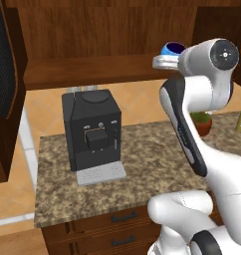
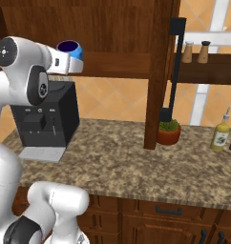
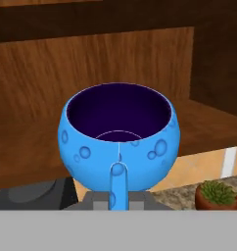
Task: Gather all objects into one cabinet and sort the glasses and bowls to opposite sides.
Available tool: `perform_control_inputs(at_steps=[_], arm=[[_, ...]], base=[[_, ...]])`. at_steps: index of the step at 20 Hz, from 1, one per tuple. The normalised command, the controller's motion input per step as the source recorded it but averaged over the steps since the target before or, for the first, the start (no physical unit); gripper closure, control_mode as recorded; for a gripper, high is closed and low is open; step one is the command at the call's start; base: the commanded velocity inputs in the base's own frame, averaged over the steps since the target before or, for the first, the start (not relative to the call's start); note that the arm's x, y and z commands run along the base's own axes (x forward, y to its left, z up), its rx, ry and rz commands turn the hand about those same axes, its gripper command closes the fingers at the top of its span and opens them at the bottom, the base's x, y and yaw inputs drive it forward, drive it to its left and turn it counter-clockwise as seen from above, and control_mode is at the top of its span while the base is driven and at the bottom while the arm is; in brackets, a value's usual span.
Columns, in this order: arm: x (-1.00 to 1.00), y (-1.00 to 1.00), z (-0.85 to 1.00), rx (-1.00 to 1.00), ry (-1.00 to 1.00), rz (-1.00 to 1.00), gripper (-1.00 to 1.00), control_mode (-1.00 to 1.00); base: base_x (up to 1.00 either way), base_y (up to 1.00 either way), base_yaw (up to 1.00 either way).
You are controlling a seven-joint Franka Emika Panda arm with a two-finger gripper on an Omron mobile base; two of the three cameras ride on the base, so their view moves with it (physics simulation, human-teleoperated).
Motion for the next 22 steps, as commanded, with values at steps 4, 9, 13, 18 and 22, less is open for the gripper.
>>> perform_control_inputs(at_steps=[4, 9, 13, 18, 22], arm=[[-1.0, -0.01, 0.29, 0.04, 0.0, 0.0, 1.0, -1.0], [-1.0, 0.0, -0.02, 0.0, 0.03, 0.0, 1.0, -1.0], [-1.0, -0.08, -0.02, 0.0, 0.04, 0.0, 1.0, -1.0], [-1.0, -0.02, 0.0, 0.0, -0.02, 0.0, 1.0, -1.0], [-0.51, 0.01, -0.03, 0.0, 0.02, 0.0, 1.0, 1.0]], base=[[0.0, 0.0, 0.0], [0.0, 0.0, 0.0], [0.0, 0.0, 0.0], [0.0, 0.0, 0.0], [-0.13, 0.01, 0.0]])
